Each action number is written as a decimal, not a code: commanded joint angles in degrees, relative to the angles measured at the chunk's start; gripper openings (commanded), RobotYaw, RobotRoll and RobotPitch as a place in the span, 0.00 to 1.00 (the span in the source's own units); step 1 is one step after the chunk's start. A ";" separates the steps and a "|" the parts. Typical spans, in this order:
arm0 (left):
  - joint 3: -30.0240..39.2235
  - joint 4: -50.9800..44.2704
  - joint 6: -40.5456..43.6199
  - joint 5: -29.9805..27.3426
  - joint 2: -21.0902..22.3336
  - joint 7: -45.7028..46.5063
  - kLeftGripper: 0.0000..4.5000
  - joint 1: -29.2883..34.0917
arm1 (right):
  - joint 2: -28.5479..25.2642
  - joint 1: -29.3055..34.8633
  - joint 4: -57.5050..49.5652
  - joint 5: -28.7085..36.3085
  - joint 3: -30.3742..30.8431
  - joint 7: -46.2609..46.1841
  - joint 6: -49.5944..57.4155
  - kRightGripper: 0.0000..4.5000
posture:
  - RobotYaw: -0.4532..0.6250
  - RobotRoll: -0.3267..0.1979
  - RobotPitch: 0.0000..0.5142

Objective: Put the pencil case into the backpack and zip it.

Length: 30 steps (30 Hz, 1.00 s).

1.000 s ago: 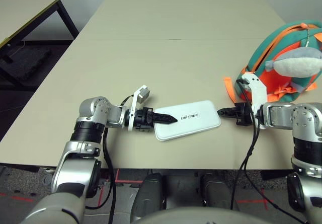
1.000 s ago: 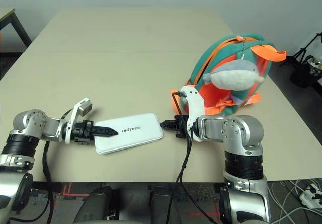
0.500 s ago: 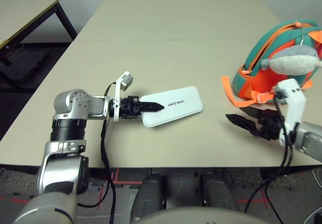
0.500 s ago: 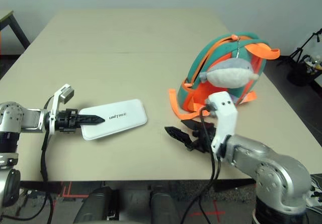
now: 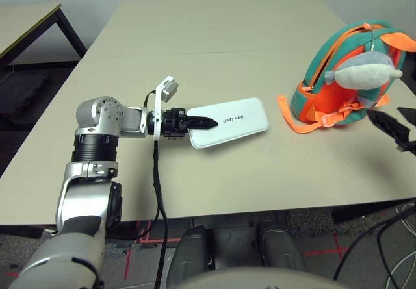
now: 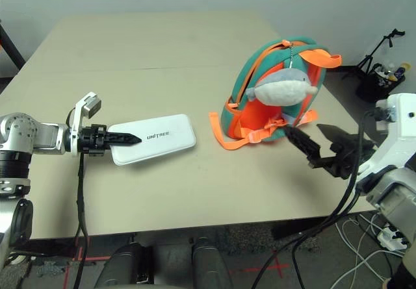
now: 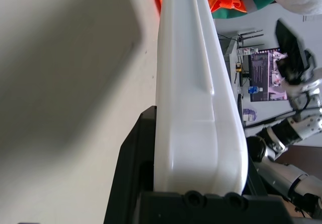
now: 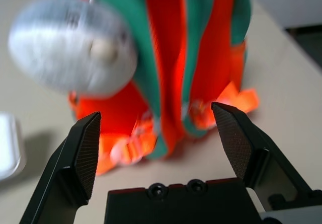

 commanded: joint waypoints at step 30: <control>8.81 -4.89 2.16 -0.56 -1.46 5.81 0.30 3.58 | 2.78 -16.21 33.32 -22.26 25.20 11.73 -27.32 0.53 | 0.34 0.62 0.00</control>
